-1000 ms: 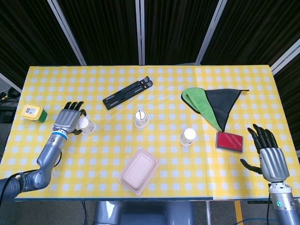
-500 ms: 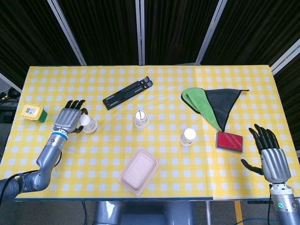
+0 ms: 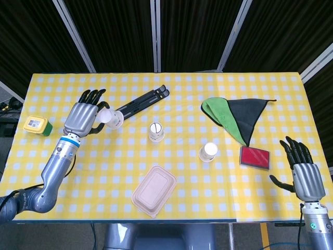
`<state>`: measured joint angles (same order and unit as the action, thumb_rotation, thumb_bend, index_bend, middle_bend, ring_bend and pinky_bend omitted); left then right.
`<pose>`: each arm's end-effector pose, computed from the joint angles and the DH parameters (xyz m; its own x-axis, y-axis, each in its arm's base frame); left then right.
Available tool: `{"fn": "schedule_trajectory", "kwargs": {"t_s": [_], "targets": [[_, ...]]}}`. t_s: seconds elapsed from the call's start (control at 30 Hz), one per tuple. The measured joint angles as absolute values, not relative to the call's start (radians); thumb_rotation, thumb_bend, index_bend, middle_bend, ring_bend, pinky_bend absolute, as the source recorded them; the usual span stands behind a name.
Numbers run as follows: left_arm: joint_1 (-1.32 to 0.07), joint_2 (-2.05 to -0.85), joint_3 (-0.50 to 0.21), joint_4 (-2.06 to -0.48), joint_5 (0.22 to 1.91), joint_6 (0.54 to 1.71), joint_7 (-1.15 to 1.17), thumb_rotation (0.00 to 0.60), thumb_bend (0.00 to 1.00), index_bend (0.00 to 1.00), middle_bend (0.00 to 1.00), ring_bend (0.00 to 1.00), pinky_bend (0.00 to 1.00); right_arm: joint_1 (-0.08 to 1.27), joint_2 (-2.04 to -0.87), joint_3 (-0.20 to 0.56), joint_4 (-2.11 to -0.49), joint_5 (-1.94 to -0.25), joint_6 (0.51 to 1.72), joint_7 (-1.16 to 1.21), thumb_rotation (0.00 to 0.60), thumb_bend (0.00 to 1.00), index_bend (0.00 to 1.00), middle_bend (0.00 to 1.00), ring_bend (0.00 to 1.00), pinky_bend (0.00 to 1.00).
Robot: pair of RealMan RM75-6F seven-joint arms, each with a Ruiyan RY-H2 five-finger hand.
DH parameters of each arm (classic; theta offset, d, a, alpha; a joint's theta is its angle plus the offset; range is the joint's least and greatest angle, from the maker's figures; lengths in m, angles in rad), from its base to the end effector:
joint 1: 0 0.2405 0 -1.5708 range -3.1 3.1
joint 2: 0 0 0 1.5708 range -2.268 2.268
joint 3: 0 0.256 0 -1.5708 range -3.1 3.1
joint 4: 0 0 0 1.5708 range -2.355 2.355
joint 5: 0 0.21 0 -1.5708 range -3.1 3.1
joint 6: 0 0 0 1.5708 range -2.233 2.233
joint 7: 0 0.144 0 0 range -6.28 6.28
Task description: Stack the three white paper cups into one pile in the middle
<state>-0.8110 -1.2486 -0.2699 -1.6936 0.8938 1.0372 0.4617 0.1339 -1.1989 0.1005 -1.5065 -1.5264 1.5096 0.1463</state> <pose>-0.1267 0.3811 0.0937 0.4714 0.0919 0.8771 0.8614 -0.2614 -0.4356 -0.3061 -0.2075 0.1523 0.2742 0.0835 0.9580 -0.9560 -0.0840 0.2810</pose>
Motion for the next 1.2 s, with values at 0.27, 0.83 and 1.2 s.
{"fn": "schedule_trajectory", "kwargs": {"t_s": [0.27,0.83,1.2], "targets": [[-0.896,-1.32,-0.293,-1.648,0.844,1.011,0.521,0.6,0.4,0.38,0.0,0.0,0.0,0.143,-1.194,0.111,-1.49,-1.493,1.473,0.193,0.6,0.06,0.09,0.0,0.0,0.0],[-1.071,-1.501,-0.295,-1.515,0.682,0.949,0.643,0.6,0.4,0.38,0.0,0.0,0.0,0.157,-1.183,0.133,-1.456,-1.439,1.421,0.288,0.6,0.06,0.09,0.0,0.0,0.0],[-1.116,-1.574,-0.291,-1.44,0.674,0.922,0.627,0.6,0.4,0.36,0.0,0.0,0.0,0.157,-1.18,0.138,-1.447,-1.432,1.412,0.306,0.6,0.06,0.09,0.0,0.0,0.0]]}}
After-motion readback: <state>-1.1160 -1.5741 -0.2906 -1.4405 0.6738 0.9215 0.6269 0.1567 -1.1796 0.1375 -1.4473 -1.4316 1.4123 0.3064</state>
